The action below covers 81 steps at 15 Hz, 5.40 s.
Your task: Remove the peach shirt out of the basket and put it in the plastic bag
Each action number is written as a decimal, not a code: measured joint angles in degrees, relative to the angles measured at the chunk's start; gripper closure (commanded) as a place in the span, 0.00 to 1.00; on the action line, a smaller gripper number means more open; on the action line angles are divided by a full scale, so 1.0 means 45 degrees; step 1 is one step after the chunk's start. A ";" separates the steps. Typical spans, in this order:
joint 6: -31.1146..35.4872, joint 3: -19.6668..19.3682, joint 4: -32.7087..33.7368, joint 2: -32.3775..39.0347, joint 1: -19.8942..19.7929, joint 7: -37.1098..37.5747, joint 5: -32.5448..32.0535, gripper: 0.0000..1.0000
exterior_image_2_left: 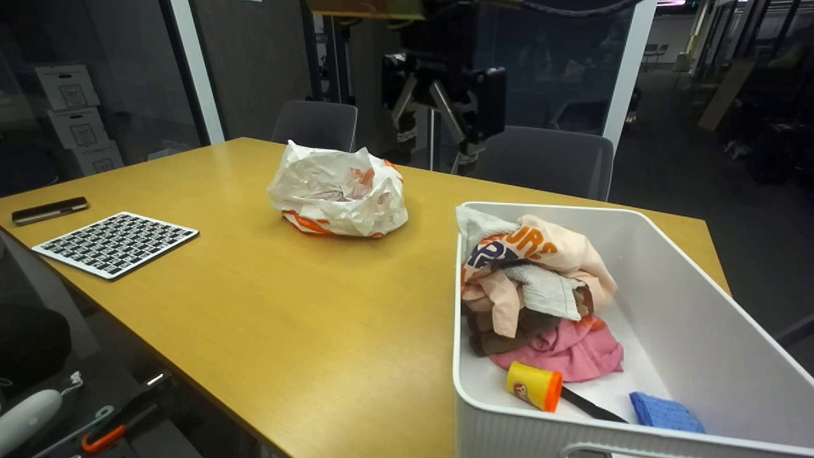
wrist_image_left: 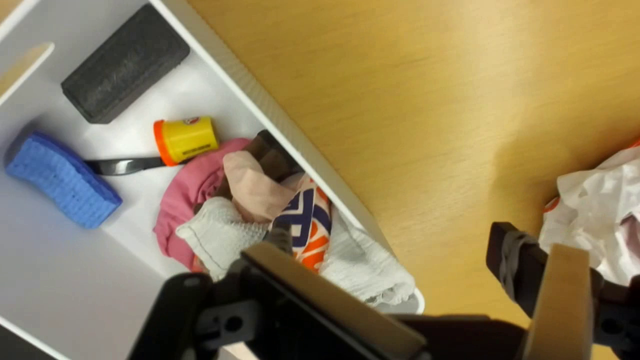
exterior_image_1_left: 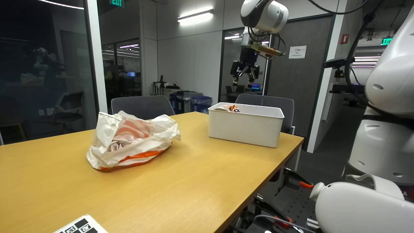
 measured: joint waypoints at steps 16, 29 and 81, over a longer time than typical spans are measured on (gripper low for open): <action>0.0094 -0.0011 0.5330 0.6345 -0.1451 -0.0013 0.0549 0.00; 0.0621 0.0332 0.5196 0.7001 -0.1806 -0.0500 0.0937 0.80; 0.2904 0.1829 -0.2542 -0.6127 0.1186 1.0561 -0.8881 0.99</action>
